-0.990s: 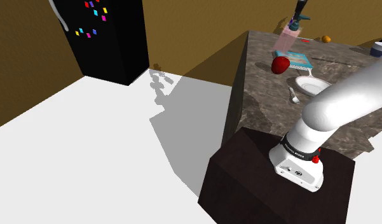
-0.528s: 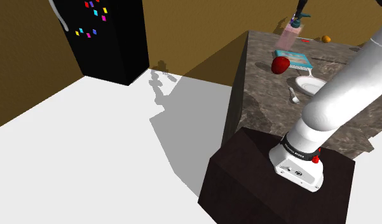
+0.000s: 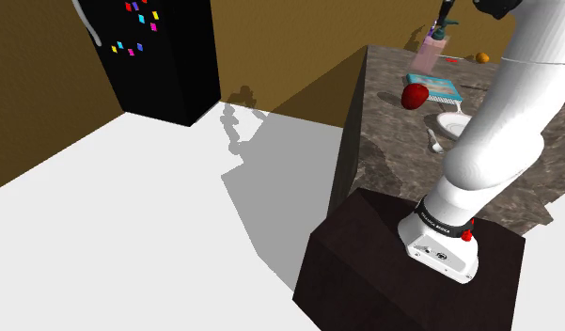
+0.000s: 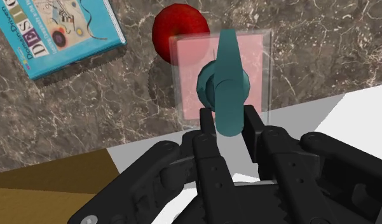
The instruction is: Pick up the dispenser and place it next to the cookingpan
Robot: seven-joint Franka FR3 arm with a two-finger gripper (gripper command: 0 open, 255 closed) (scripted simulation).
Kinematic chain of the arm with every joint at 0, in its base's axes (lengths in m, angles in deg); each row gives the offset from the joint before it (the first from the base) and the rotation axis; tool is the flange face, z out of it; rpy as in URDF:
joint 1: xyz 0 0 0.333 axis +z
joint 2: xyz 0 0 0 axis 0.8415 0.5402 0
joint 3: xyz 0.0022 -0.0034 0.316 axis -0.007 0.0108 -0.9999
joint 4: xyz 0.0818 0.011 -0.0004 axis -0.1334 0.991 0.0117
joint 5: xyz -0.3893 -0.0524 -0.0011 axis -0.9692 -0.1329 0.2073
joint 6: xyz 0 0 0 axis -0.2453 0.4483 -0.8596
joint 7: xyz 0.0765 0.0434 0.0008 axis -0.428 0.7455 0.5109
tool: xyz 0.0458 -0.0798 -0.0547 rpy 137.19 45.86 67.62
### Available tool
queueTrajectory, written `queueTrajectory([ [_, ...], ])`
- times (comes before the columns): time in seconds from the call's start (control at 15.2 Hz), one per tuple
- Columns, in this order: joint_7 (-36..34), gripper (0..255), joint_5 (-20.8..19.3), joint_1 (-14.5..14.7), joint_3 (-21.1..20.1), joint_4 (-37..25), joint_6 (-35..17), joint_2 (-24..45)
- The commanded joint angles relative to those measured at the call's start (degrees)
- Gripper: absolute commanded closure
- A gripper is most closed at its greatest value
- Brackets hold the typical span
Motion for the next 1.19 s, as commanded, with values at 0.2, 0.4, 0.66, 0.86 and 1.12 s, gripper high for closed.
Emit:
queueTrajectory([
  [0.2, -0.7, 255, -1.0, 0.9, -0.1, 5.1, -4.2, -1.2],
  [0.4, -1.2, 255, -1.5, 1.3, -0.2, 8.1, -6.7, -1.8],
  [0.66, -1.7, 255, -2.0, 1.7, -0.2, 11.8, -9.9, -2.4],
  [0.86, -2.0, 255, -2.2, 1.9, -0.3, 14.3, -12.3, -2.6],
  [1.12, -2.3, 255, -2.3, 2.1, -0.4, 17.4, -15.3, -2.6],
])
